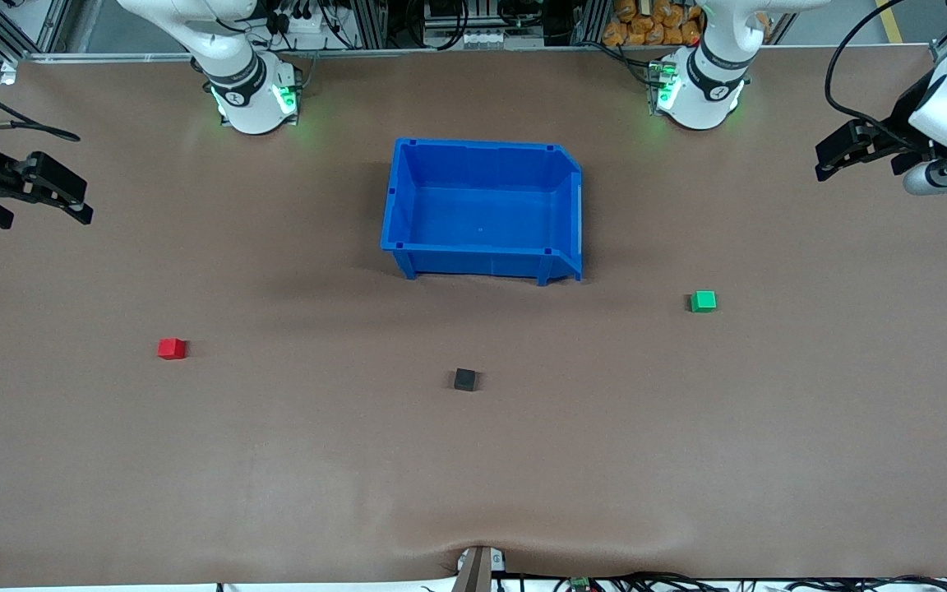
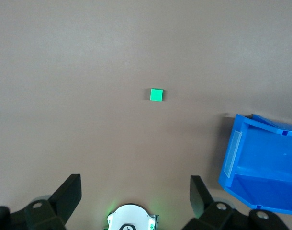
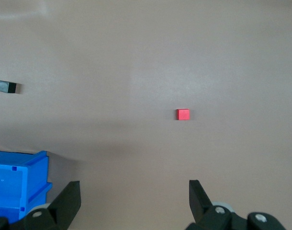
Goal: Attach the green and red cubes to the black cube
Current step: 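Reach the right gripper to the red cube and grasp it, then carry the red cube toward the black cube while the left gripper grasps the green cube, then place the red cube against the black cube and open the right gripper, then withdraw the right gripper while the left gripper carries the green cube over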
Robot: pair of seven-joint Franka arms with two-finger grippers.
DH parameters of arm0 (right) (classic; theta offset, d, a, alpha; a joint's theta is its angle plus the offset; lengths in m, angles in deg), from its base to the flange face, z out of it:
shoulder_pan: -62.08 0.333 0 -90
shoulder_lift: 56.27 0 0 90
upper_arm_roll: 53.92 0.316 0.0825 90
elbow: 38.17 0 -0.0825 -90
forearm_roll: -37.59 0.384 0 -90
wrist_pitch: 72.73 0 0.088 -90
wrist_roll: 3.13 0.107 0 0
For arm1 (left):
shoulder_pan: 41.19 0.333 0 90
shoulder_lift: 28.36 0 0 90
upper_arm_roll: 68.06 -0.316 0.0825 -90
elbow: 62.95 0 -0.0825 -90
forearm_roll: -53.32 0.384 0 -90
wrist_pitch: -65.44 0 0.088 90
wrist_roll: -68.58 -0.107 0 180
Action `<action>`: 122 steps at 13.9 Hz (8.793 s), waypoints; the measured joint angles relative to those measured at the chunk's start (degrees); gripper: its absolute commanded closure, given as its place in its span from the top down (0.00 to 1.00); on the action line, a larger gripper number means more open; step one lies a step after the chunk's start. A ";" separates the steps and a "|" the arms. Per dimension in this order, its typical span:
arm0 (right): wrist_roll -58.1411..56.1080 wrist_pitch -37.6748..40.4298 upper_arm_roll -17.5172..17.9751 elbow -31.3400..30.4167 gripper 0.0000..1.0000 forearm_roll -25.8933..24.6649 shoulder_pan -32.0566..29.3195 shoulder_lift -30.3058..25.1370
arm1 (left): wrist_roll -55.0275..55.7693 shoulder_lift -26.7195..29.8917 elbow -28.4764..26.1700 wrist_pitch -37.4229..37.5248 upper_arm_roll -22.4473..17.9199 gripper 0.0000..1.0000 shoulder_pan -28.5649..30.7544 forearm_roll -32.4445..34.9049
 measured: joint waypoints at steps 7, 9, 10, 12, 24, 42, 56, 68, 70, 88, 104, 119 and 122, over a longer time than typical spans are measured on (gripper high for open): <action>-0.03 0.01 -0.15 -0.06 1.00 -0.02 -0.01 0.58 | 0.00 0.00 2.03 0.43 -1.32 1.00 0.46 0.03; -0.16 -0.36 -0.29 0.10 1.00 -0.33 -0.13 3.14 | 0.00 -0.13 2.02 0.69 -1.43 1.00 0.69 0.03; -0.17 -1.16 -0.35 0.32 1.00 -0.55 -0.36 4.74 | 0.00 -0.28 2.02 0.77 -1.44 1.00 1.04 0.03; -0.17 -5.27 -0.47 0.77 1.00 -0.72 -1.40 7.40 | -0.13 -0.76 1.99 0.85 -1.48 1.00 1.68 0.03; -5.03 -32.98 -1.07 2.44 1.00 -2.44 -6.34 39.44 | -0.15 -1.23 1.28 2.78 -1.46 1.00 1.81 0.03; -9.19 -22.15 -0.55 -0.45 0.69 -2.34 -11.45 45.22 | -0.04 -3.56 -12.97 -11.94 -1.47 1.00 1.94 0.03; 6.20 -13.78 0.05 4.25 0.00 10.22 -8.27 45.15 | -0.18 -14.44 -29.47 -39.87 0.60 1.00 1.48 0.03; 72.67 -21.40 6.84 7.59 0.00 26.04 4.51 44.99 | -0.25 -25.10 -35.13 -58.25 1.05 1.00 1.81 2.25; 80.57 -25.87 6.83 7.58 0.00 26.03 7.81 45.00 | -0.18 -26.17 -35.13 -59.10 1.06 1.00 1.82 2.25; 101.92 -55.51 -1.86 4.75 0.00 25.96 29.40 50.82 | 0.01 -28.96 -34.57 -62.05 1.07 0.76 1.82 2.25; 103.15 -61.82 -2.07 4.82 0.44 25.95 34.41 52.99 | 0.76 -30.24 -33.57 -62.92 1.12 0.43 1.76 2.25; 98.21 -38.18 -8.66 13.71 1.00 17.32 30.51 49.36 | 15.59 -30.22 -30.54 -62.94 1.57 0.00 1.44 2.25; 85.10 -35.05 -9.02 16.08 1.00 15.35 26.65 47.95 | 26.21 -30.22 -28.11 -61.98 2.90 0.00 0.91 2.25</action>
